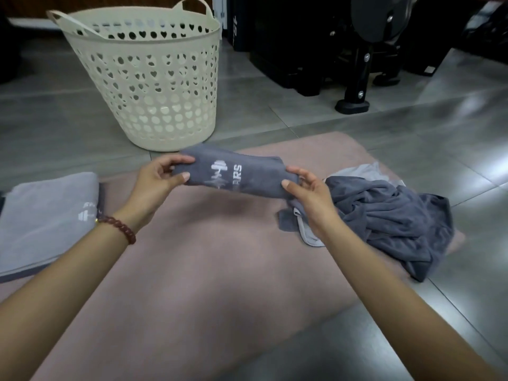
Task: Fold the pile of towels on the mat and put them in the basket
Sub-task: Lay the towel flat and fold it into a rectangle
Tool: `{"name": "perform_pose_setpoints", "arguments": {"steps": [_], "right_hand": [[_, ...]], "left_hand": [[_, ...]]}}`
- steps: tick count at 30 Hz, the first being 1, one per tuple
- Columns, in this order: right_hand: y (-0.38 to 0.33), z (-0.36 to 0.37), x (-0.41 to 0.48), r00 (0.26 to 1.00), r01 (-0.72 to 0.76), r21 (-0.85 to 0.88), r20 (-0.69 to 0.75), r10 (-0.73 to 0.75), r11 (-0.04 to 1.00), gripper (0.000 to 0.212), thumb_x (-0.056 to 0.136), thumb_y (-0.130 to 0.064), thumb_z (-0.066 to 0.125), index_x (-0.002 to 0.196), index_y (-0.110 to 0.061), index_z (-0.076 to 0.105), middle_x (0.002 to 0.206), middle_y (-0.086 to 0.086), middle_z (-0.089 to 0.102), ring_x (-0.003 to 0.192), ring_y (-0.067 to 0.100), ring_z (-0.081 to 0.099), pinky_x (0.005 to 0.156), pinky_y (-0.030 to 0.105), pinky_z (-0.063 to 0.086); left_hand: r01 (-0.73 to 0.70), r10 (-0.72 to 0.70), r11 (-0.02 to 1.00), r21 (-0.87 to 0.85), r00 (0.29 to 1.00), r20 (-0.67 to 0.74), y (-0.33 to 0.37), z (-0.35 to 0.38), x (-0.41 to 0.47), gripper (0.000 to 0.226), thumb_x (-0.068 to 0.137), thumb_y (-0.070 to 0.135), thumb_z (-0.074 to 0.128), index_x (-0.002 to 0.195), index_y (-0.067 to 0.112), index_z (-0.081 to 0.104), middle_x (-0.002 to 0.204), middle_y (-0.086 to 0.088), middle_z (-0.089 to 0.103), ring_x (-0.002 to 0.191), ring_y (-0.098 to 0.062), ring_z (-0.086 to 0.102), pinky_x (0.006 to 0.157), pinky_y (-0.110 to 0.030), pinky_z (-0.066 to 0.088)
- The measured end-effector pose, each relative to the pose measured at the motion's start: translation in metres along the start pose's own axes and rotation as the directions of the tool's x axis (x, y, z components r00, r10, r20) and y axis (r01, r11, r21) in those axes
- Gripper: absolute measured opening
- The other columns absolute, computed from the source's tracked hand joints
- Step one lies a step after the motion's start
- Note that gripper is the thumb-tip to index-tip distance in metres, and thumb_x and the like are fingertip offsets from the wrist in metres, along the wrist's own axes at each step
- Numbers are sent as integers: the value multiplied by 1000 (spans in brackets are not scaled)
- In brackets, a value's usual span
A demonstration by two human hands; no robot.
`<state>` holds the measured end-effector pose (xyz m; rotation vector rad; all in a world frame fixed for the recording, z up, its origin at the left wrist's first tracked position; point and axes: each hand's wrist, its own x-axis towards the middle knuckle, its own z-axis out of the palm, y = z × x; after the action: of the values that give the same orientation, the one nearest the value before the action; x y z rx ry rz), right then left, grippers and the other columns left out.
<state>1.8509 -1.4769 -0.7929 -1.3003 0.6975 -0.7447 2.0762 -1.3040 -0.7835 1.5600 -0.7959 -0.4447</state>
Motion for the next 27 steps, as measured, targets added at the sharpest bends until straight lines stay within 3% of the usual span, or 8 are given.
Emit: {"name": "perform_pose_setpoints", "arguments": {"steps": [3,7,10,13,17,22,25,27], "right_hand": [[58,-12,-33,998,-60,-215,-46,52,975,24,80,9,64,95,-9,63,78,-3,58,62,-7,53,63,10,44],[135,-31,-79,961,-258,-450,-27,276,855,23,76,11,68,82,-11,63,62,-2,45,45,-6,44,56,12,36],[148,-29,-78,954,-296,-454,-94,285,840,29,79,-1,71,80,-21,50,64,-3,47,48,-5,47,55,11,38],[145,-21,-61,929,-369,-343,-168,330,864,40,77,-19,77,91,-19,39,77,0,55,72,10,58,75,28,50],[172,-31,-39,893,-449,-344,-194,405,825,81,52,-55,84,108,-6,52,103,12,67,98,26,65,91,46,51],[132,-22,-60,888,-428,-517,-88,452,741,12,83,-12,65,76,-14,55,80,3,63,83,22,60,67,28,49],[120,-36,-74,740,-490,-608,89,667,625,17,84,-14,62,98,-11,55,86,4,59,73,15,55,58,21,45],[114,-48,-83,541,-559,-666,160,826,495,38,72,-22,66,106,-10,54,86,8,57,69,14,53,57,20,48]], "left_hand": [[142,-148,987,78,986,73,-54,3,-51,37,82,-16,57,96,17,63,88,15,69,75,10,61,72,-6,46],[259,-324,920,295,926,195,-115,4,-117,37,81,-22,52,108,2,59,88,-1,59,61,10,53,65,-2,39],[213,-290,910,355,940,181,-125,6,-127,35,83,-15,52,108,9,54,97,-8,53,69,0,46,68,-4,36],[181,-266,901,394,948,173,-126,9,-120,36,89,-6,53,118,12,45,100,-6,46,75,-7,44,74,-13,37],[31,-181,789,613,966,185,-132,11,-121,39,90,6,57,127,10,45,89,-3,55,87,-23,55,75,-27,36],[260,-332,885,385,934,132,-132,10,-121,30,94,5,50,119,15,37,105,-19,58,91,-30,57,84,-39,44],[361,-411,866,345,908,81,-138,11,-136,19,93,9,53,107,13,40,91,-16,61,82,-24,59,76,-38,46],[427,-487,833,351,867,102,-138,17,-156,11,94,17,53,99,10,47,92,-11,66,79,-22,63,73,-37,51]]}}
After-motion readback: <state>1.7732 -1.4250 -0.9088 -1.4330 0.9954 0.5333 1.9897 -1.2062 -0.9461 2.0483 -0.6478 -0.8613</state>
